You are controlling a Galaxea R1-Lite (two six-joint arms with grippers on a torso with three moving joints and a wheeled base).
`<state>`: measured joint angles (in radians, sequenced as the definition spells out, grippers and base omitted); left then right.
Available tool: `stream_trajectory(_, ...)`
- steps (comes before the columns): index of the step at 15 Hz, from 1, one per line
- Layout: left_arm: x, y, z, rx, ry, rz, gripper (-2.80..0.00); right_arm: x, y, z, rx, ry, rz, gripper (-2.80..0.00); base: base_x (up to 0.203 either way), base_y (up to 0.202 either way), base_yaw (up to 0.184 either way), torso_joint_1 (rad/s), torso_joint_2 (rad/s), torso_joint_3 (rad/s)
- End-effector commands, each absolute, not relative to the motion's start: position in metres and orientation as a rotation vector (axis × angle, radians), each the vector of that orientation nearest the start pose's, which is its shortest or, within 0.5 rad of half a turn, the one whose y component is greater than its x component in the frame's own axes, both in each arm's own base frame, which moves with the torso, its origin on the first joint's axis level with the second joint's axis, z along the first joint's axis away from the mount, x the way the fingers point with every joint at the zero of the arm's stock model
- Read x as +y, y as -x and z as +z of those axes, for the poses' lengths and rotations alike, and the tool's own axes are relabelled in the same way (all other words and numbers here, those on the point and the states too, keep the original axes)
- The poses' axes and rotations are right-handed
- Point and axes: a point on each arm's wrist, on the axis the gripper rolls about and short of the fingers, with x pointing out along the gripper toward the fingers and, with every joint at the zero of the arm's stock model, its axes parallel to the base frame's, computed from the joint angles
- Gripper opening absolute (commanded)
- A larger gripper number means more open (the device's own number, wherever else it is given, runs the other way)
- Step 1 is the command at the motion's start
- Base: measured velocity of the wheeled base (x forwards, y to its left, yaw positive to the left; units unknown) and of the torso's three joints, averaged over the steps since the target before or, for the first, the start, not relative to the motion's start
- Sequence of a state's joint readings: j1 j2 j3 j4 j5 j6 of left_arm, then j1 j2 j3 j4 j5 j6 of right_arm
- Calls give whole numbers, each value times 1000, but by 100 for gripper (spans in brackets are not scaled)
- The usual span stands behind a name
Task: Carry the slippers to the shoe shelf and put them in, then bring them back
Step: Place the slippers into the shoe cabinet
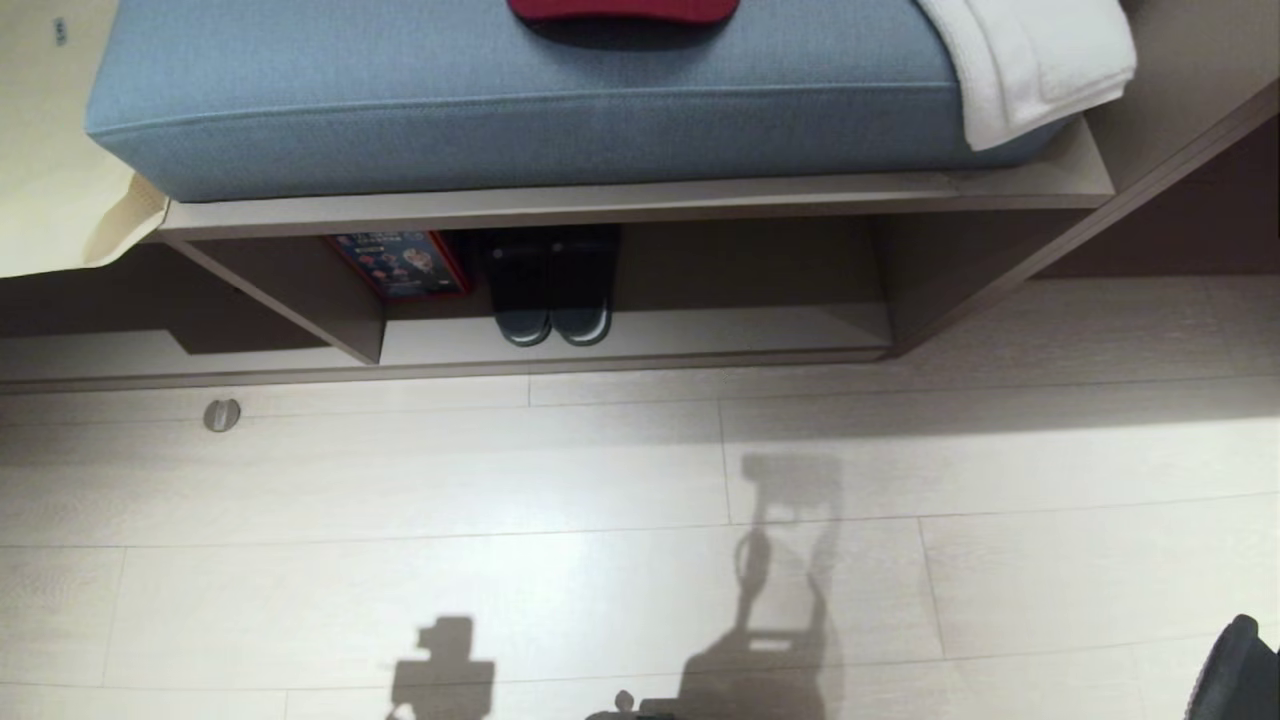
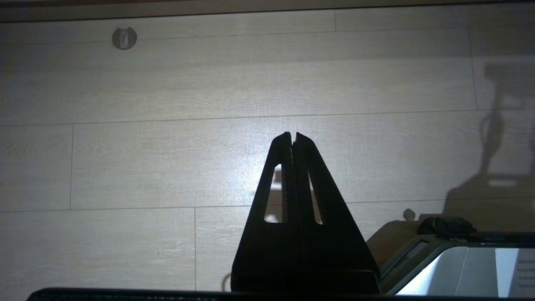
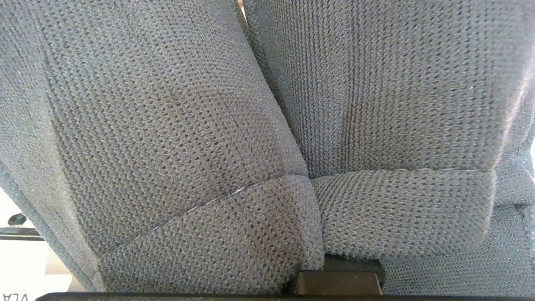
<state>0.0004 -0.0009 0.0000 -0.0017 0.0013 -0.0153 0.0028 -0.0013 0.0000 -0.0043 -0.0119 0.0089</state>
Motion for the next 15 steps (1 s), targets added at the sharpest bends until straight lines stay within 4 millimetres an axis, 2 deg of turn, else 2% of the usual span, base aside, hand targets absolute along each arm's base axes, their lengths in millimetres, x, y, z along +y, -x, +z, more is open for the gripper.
stream_trajectory(1, 0, 23, 75, -1, 15, 3, -280, 0, 23, 76, -3, -9, -9, -280, 0, 0, 0, 2, 2, -194)
stream_trajectory(15, 0, 23, 75, -1, 17, 2, -280, 0, 23, 76, -4, -9, -9, -280, 0, 0, 0, 2, 4, -198)
